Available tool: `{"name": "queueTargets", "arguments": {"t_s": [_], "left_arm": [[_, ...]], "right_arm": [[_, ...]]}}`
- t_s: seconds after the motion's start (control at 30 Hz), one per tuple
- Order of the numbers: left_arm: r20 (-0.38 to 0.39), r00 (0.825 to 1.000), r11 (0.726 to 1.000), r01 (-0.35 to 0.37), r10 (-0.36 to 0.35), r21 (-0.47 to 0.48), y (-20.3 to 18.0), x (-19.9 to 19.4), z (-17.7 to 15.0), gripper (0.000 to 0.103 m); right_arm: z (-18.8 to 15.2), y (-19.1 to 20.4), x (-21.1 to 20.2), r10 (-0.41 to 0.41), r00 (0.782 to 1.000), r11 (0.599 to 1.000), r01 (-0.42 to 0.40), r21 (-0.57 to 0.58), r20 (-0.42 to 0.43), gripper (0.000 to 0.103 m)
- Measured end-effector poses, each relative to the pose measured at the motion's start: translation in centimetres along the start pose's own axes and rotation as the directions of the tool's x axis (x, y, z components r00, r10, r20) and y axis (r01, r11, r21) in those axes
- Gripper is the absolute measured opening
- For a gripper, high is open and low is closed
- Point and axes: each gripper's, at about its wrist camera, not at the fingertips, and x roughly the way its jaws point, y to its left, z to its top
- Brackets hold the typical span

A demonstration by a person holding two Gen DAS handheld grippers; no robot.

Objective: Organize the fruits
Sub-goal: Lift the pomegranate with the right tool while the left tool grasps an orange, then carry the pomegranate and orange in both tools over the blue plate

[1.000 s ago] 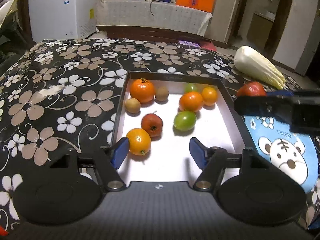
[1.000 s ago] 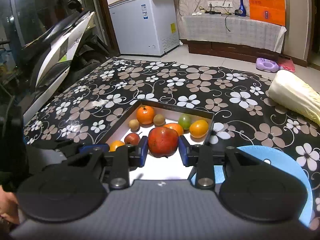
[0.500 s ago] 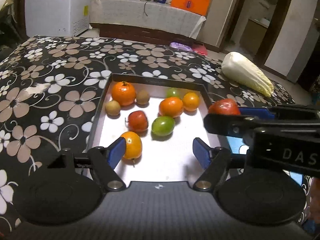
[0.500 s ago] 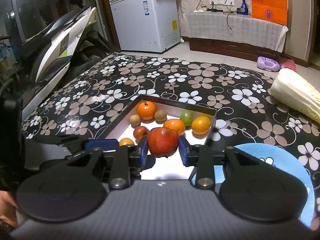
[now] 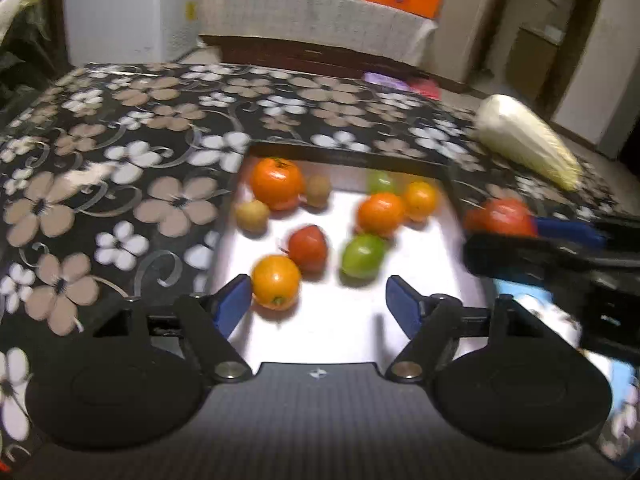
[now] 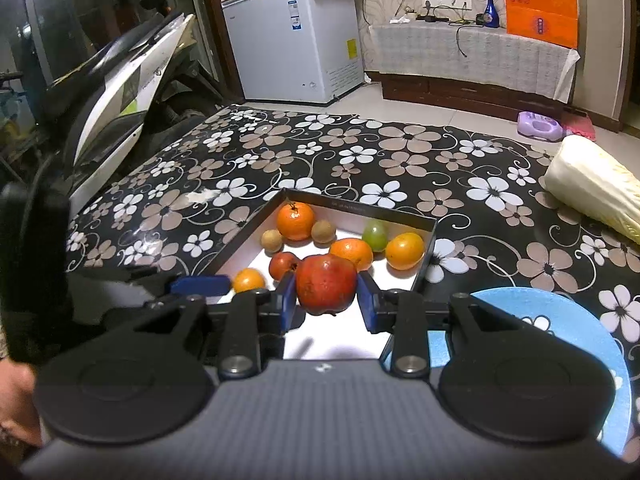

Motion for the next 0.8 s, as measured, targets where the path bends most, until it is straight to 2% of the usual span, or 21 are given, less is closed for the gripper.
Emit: {"name": "queueTargets", "arguments": {"t_s": [0.03,0.13,0.17,0.53,0.8], "left_arm": [[-0.002,1.000,1.000,0.006,-0.006,-0.014,0.4,0.2,0.2,0.060],[-0.030,0.999,1.000,0.022,-0.022,-0.021,0.7,0.8,0.3,0.039],[-0.037,0.999,1.000,0.018,-0.018,-0.007,0.6,1.0,0.2,0.036],[-0.058,0.998,1.000,0.007,-0.008,-0.009,0.6,0.9,0.4,0.035],[-0.026,1.000,1.000,-0.002,0.003,0.020,0.1,-1.4,0.5,0.035]], "right_arm": [[0.0,-0.1,0.0,0.002,1.000,1.000,-0.002,0.003,0.000,0.036],[0.0,-0.2,0.0,-0.005,1.000,1.000,0.005,0.001,-0.003,0.036],[0.0,-0.3,0.1,-0.006,1.000,1.000,0.006,0.002,-0.005,0.036],[-0.1,-0.1,0.4,-0.008,1.000,1.000,0.008,-0.001,-0.014,0.036],[-0.1,0.3,0.2,-0.007,1.000,1.000,0.007,-0.005,-0.001,0.036]]}}
